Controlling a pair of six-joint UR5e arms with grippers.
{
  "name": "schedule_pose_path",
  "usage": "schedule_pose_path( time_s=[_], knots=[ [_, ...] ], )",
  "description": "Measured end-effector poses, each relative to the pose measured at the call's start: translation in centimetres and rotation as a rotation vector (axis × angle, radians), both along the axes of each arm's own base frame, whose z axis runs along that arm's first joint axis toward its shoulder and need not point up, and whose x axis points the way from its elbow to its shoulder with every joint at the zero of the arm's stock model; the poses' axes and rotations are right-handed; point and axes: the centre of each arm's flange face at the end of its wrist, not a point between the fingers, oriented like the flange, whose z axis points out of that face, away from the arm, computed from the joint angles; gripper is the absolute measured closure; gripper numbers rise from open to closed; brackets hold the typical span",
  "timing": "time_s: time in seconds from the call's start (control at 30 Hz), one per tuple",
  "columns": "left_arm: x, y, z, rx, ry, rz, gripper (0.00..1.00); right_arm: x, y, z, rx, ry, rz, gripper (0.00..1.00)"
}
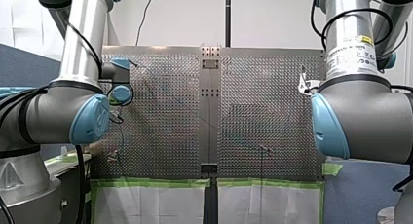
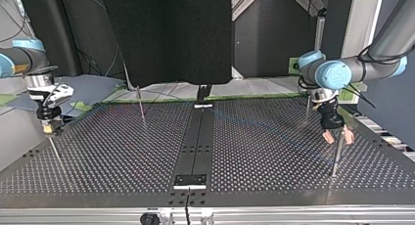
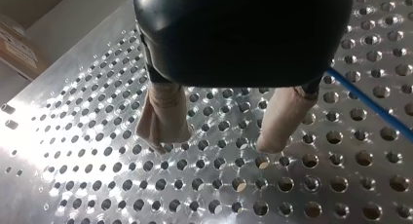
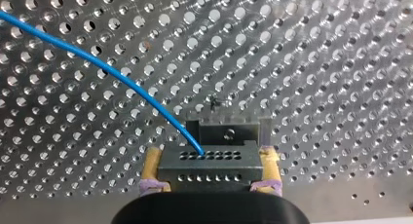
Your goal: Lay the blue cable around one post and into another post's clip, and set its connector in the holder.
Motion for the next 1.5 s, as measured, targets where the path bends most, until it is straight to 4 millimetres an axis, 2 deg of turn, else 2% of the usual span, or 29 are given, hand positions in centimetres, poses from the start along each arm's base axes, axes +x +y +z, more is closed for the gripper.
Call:
schedule_pose_path(
  time_s=[0.4, 1.5],
  knots=[
    [-0.02, 0.03, -0.01, 0.003, 0.001, 0.0, 0.0, 0.63, -0.31, 0.16, -0.031, 0.015, 0.022, 0.99],
    [0.03, 0.08, 0.0, 0.006, 0.001, 0.002, 0.0, 0.5, -0.49, 0.33, -0.026, 0.0, 0.019, 0.99]
  ],
)
